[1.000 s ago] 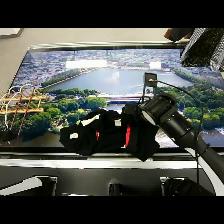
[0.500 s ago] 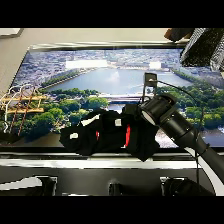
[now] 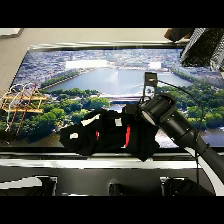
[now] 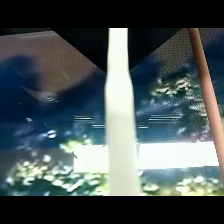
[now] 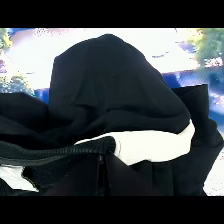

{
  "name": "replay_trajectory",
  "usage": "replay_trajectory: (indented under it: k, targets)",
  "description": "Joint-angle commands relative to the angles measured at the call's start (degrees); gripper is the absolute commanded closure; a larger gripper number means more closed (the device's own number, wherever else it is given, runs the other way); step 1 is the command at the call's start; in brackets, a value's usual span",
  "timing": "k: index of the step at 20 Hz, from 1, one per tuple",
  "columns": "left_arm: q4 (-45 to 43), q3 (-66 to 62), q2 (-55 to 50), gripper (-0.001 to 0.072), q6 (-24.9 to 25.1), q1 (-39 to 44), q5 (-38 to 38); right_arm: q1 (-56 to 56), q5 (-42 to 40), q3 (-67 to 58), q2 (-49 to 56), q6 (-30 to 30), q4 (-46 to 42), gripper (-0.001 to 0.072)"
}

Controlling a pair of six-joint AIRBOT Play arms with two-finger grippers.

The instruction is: Fold the clothes and pants, and hang the long-sleeved shirts on hangers.

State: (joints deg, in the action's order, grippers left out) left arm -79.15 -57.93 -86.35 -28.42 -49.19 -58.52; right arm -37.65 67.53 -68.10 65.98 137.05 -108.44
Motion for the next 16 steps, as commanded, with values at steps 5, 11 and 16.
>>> replay_trajectory:
  k: [5, 11, 16]
  targets:
    - [11.3, -4.4, 4.2, 0.0668, 0.0, 0.0, -0.5, 0.0, 0.0, 0.0, 0.0, 0.1, 0.0, 0.0664]
    - [22.5, -8.2, 12.6, 0.0668, 0.0, 0.0, -0.2, 0.0, 0.3, 0.0, 0.0, 0.1, 0.2, 0.0664]
    - [26.8, -8.3, 21.8, 0.0669, 0.0, 4.5, 6.0, 0.0, 0.2, 0.0, 0.0, 0.1, 0.2, 0.0664]
